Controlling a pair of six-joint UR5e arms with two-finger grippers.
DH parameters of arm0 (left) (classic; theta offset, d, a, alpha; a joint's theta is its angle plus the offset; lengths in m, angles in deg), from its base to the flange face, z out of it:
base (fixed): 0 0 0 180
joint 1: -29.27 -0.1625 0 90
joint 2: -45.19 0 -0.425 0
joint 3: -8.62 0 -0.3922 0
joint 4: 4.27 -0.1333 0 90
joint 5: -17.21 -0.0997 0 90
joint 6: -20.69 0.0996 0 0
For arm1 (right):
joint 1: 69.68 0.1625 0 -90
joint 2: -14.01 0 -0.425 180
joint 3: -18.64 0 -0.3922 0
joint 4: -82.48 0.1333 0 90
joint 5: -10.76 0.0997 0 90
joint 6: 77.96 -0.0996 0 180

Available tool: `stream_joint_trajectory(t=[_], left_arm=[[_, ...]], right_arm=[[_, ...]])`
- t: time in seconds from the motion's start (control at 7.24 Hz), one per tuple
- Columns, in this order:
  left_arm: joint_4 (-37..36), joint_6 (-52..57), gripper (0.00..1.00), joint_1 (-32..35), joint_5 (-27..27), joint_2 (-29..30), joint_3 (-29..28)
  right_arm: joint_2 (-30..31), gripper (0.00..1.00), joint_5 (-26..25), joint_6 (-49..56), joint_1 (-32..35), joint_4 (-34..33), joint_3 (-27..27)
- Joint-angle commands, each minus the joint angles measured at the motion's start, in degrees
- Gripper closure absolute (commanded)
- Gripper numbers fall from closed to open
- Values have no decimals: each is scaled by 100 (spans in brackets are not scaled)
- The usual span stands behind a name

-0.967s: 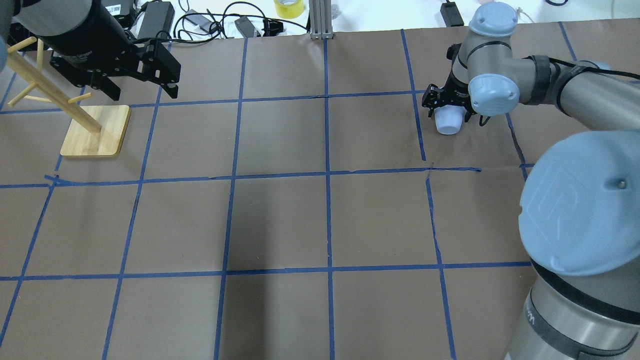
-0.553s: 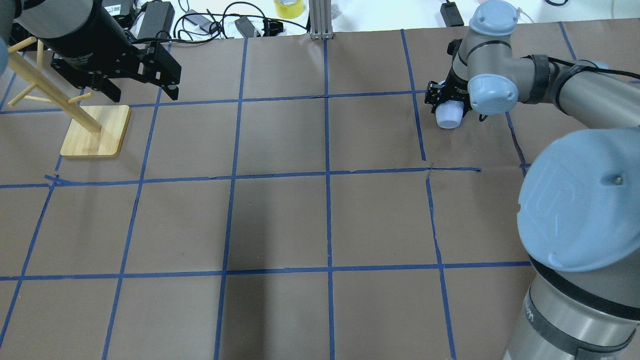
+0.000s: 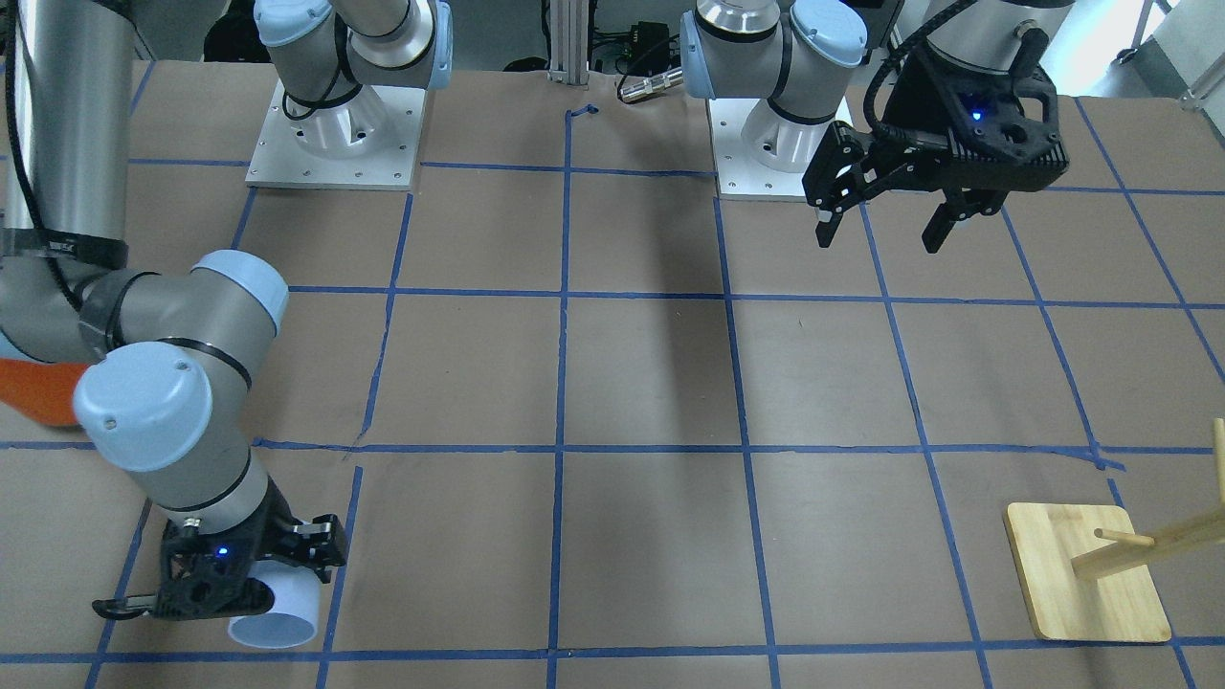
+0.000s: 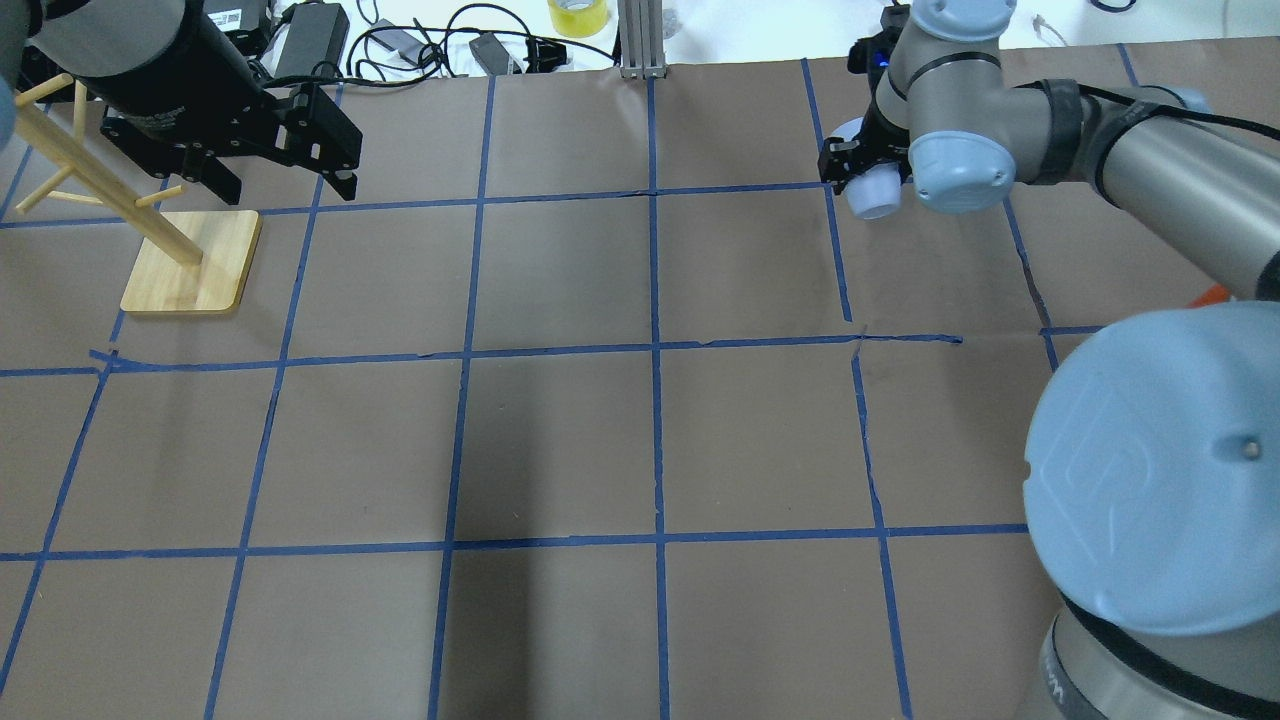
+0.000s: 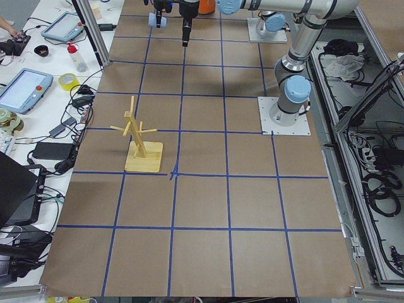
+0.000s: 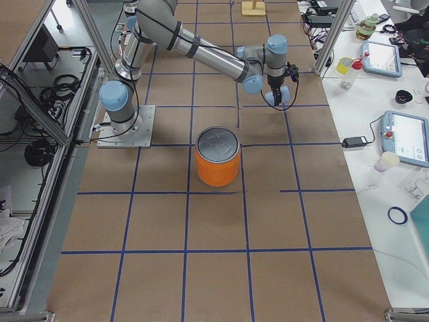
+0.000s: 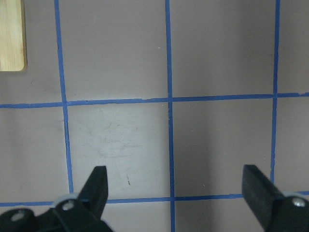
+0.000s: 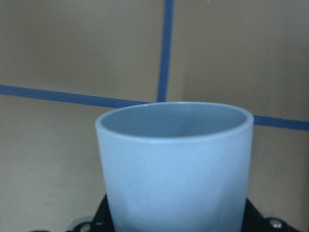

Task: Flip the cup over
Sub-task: 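Carry the cup with the right gripper toward the left arm's side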

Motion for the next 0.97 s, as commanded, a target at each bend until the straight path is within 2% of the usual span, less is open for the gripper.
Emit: stream_joint_trajectory(t=[0.0,0.14,0.28,0.41,0.83], left_arm=[[-9,9,0,0,5,-3,-5],[-9,9,0,-9,-3,-3,-14],[-9,44,0,-26,-4,-12,-22],[-9,44,0,-35,-4,-12,-22],[-9,44,0,-35,-4,-29,-22]], right_arm=[[-44,53,4,1257,854,-42,-123],[-70,53,73,2063,1145,-50,-132],[-88,53,570,2567,1427,-50,-123],[-210,54,731,3137,1656,-207,-132],[-386,53,681,4554,2095,-261,-141]])
